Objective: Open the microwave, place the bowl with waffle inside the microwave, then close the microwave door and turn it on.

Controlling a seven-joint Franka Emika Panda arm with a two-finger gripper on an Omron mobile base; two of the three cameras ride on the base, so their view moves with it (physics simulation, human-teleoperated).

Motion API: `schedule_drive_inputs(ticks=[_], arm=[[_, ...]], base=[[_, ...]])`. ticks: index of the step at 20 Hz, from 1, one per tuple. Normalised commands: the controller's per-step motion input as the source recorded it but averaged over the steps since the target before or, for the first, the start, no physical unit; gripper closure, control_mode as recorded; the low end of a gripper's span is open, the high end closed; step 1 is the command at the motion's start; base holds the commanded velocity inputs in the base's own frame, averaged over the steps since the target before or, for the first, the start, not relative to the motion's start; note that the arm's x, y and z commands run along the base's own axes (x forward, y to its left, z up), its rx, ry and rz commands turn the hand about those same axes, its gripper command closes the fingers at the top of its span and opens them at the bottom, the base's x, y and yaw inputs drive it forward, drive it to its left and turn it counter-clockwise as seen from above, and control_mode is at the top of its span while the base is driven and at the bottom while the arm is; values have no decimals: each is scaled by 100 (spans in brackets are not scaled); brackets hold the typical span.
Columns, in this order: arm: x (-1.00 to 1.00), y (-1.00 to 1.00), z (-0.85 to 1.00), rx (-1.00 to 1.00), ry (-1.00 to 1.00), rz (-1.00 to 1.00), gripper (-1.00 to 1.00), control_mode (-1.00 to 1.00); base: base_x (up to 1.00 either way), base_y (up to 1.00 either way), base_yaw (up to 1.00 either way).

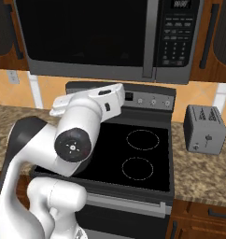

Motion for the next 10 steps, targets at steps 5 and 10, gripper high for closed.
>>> schedule_drive_inputs(ticks=[5, 10], arm=[[17, -24, 0, 0, -5, 0, 100, -100], [20, -40, 0, 7, -1, 0, 100, -100]], base=[[0, 0, 0], [0, 0, 0]])
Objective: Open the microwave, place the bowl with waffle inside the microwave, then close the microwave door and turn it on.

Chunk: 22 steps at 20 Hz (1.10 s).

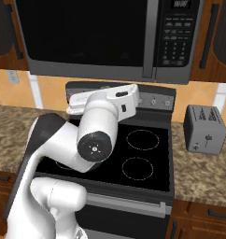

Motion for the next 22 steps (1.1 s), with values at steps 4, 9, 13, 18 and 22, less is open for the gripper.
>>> schedule_drive_inputs(ticks=[4, 9, 13, 18, 22], arm=[[30, -50, 0, 12, 0, -8, 100, -100], [41, -33, 0, 12, -2, -7, 100, -100], [36, -31, 0, 12, 0, 0, 100, -100], [32, -30, 0, 7, 0, 0, 100, -100], [32, -12, 0, 0, 0, 0, 100, -100]], base=[[0, 0, 0], [0, 0, 0], [0, 0, 0], [0, 0, 0], [0, 0, 0]])
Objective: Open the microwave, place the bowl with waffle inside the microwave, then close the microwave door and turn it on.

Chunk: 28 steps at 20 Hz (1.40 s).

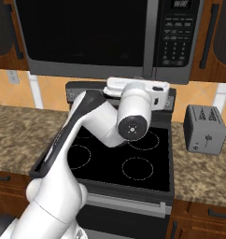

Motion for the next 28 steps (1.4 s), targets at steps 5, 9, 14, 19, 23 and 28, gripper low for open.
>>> schedule_drive_inputs(ticks=[5, 9, 14, 19, 23, 28], arm=[[39, -40, 0, 3, 2, 3, 100, -100], [16, -49, 1, 6, 0, 5, 100, -100], [21, -20, 4, 2, 0, 2, 100, -100], [19, 0, 18, 0, 0, 0, 100, -100], [14, -1, 21, 0, 2, 0, 100, -100], [4, -28, 0, 0, 18, 0, 100, -100]], base=[[0, 0, 0], [0, 0, 0], [0, 0, 0], [0, 0, 0], [0, 0, 0], [0, 0, 0]])
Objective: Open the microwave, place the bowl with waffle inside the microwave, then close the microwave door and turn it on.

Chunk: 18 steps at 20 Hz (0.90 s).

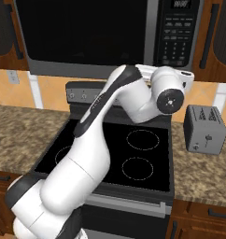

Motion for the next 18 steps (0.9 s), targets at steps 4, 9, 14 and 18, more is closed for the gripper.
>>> schedule_drive_inputs(ticks=[4, 9, 14, 18], arm=[[2, -10, 1, 0, 13, 0, 100, -100], [15, 0, 3, 0, 0, 0, 100, -100], [30, -3, 0, 0, 2, 0, 100, -100], [21, -5, 0, 0, 0, 0, 100, -100]], base=[[0, 0, 0], [0, 0, 0], [0, 0, 0], [0, 0, 0]])
